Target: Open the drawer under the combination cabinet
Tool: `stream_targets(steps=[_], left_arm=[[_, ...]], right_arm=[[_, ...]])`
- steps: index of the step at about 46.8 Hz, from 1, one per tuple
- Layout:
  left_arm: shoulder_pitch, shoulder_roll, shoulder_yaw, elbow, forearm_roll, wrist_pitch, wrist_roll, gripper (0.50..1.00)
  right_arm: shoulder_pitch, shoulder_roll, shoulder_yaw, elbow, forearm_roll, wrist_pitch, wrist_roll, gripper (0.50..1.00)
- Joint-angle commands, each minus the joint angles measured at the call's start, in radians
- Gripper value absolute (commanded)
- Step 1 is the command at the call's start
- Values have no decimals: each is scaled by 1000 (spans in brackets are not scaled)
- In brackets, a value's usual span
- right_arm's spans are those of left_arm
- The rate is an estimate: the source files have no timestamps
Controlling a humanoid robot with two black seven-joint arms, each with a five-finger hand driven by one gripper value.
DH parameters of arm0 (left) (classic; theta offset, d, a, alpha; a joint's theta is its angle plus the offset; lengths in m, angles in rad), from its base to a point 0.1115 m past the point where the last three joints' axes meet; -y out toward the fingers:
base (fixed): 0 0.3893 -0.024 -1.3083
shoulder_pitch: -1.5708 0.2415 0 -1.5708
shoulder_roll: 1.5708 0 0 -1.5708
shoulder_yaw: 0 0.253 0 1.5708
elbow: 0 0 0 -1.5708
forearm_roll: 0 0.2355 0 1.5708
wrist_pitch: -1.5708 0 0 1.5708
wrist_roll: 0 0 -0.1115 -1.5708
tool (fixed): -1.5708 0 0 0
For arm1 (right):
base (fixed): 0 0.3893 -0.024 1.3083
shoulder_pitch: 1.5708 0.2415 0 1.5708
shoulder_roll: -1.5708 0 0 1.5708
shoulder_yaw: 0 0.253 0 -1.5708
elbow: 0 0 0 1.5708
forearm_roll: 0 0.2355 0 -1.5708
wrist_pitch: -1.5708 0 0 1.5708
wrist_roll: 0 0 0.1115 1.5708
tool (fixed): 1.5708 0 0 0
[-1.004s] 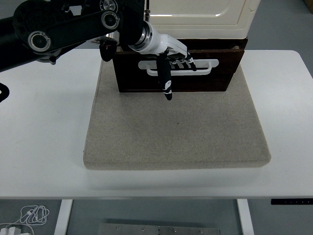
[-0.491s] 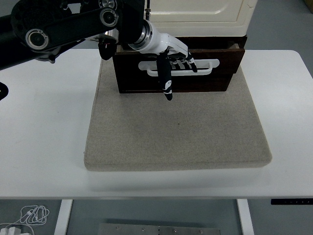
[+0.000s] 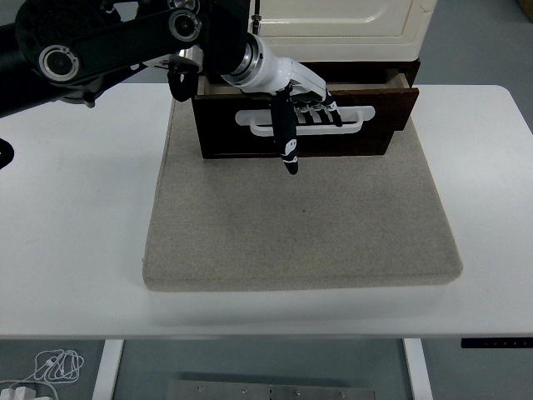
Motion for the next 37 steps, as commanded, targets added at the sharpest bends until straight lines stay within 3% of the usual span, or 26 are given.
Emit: stream_targets(steps=[1,37], left_arm=[[-1,1,-2,0,-2,-9,0,1000],[-5,13,-13,-24,-31,-54,2,1000]], right_arm=[[0,0,0,0,1,0,0,926],[0,0,0,0,0,0,0,926]])
